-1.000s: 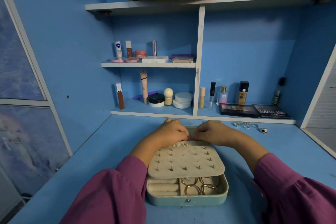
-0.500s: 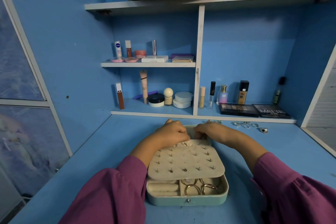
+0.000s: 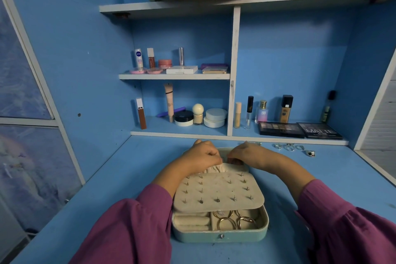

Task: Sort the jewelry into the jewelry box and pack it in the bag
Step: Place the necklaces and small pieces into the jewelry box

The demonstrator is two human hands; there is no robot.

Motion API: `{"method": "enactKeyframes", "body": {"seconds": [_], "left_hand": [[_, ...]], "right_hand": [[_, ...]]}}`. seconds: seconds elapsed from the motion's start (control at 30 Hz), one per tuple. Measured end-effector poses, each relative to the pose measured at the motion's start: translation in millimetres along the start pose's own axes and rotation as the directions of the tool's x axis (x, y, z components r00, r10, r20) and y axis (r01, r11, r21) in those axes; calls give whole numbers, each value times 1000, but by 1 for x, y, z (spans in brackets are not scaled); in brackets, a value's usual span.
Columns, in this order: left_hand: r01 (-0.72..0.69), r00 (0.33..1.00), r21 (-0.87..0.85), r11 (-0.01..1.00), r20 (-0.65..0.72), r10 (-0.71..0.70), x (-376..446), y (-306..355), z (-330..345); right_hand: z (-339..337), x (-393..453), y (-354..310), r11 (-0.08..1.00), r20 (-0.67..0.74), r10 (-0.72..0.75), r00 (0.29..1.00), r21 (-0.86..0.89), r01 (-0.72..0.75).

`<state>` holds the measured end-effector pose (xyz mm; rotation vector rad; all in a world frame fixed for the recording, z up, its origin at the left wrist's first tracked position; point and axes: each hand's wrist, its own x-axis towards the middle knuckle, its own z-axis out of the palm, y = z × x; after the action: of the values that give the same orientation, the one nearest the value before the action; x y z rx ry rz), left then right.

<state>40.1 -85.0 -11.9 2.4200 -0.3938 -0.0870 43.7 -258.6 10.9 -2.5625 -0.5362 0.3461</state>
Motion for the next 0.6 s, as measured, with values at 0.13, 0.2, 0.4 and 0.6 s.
{"method": "enactKeyframes", "body": {"seconds": [0.13, 0.2, 0.4, 0.6], "left_hand": [[5, 1000, -10, 1000, -6, -5, 0, 0, 0], [4, 1000, -1, 1000, -4, -4, 0, -1, 0], [-14, 1000, 55, 998, -4, 14, 0, -1, 0], [-29, 999, 39, 999, -15, 29, 0, -3, 0]], "right_hand": [[0, -1, 0, 989, 12, 19, 1000, 148, -21], [-2, -3, -1, 966, 16, 46, 999, 254, -49], [0, -2, -2, 974, 42, 64, 997, 213, -72], [0, 0, 3, 992, 17, 21, 1000, 124, -23]]}}
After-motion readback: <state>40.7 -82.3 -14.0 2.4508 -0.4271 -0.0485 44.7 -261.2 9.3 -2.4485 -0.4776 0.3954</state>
